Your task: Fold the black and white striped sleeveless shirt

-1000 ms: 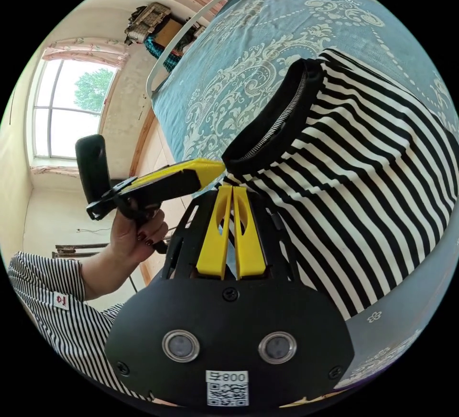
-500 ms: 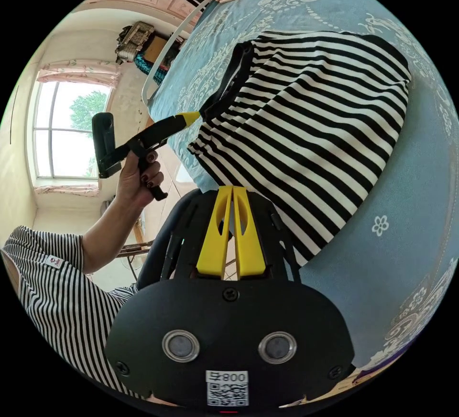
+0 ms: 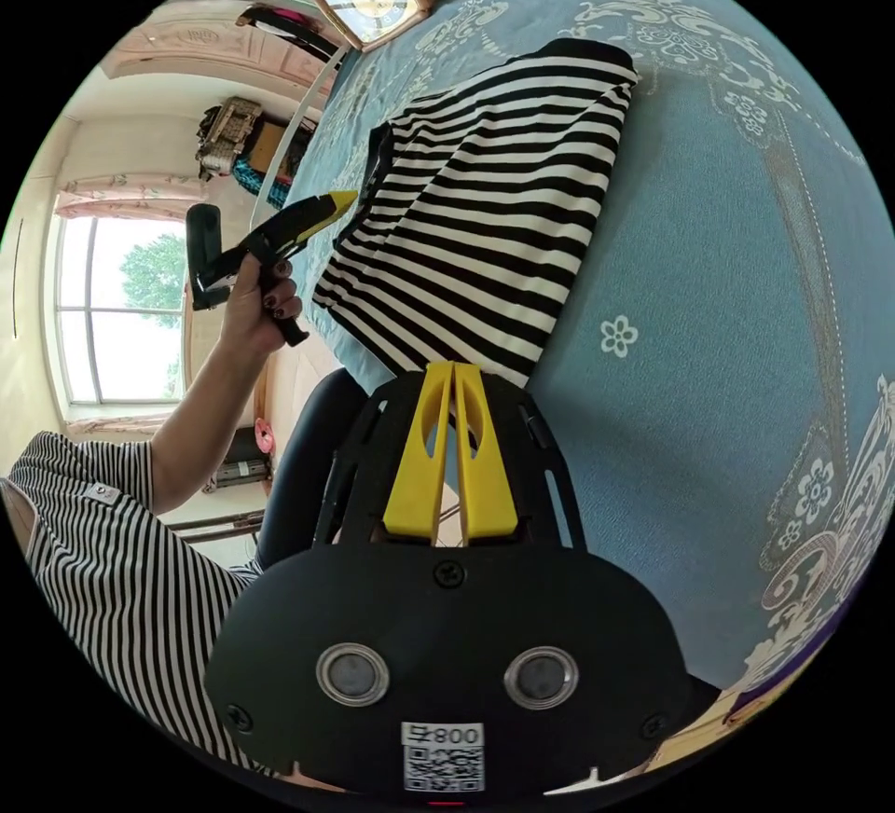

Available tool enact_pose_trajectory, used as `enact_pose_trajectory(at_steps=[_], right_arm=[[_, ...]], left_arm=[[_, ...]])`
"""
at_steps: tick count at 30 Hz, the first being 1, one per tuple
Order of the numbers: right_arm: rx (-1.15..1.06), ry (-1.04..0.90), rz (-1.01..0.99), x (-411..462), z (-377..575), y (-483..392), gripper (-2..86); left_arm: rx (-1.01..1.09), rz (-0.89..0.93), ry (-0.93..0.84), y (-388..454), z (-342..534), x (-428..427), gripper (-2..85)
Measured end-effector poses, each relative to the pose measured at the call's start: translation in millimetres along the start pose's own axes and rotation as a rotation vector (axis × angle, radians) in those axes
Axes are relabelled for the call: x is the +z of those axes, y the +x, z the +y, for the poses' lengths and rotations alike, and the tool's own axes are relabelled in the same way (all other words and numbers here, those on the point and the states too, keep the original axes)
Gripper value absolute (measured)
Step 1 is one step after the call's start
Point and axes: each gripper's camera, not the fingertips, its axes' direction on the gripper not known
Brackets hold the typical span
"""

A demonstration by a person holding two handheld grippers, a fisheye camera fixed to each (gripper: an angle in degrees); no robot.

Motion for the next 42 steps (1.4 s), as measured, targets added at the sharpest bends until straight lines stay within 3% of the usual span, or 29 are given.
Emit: enact_pose_trajectory(at_steps=[6, 13, 22, 28, 33, 42], right_arm=[[-0.035, 0.021, 0.031, 17.1, 19.1, -6.8, 0.1], [-0.169, 0.055, 0.18, 43.1, 42.3, -30.9, 0.2], [-0.159, 0.059, 0.191, 67.4, 56.9, -24.2, 0.3], [-0.07, 0.066, 0.024, 55.6, 70.2, 2.4, 0.8], [0.065, 0.137, -0.08, 37.3, 99.8, 52.4, 4.2], [0.228, 0.079, -0.249, 89.1, 101.0, 112.2, 8.1]], left_arm=[[0.059, -0.124, -0.105, 4.6, -28.3, 37.4, 0.1], [0.015, -0.094, -0.044, -0.3, -21.6, 21.4, 0.1], [-0.005, -0.076, -0.084, -9.3, -4.7, 24.7, 0.3], [-0.017, -0.013, -0.011, -7.2, 35.8, -23.9, 1.2], [-0.177, 0.127, -0.005, -43.8, 106.9, -53.0, 5.1], [-0.331, 0.28, -0.048, -72.4, 160.3, -48.6, 8.5]])
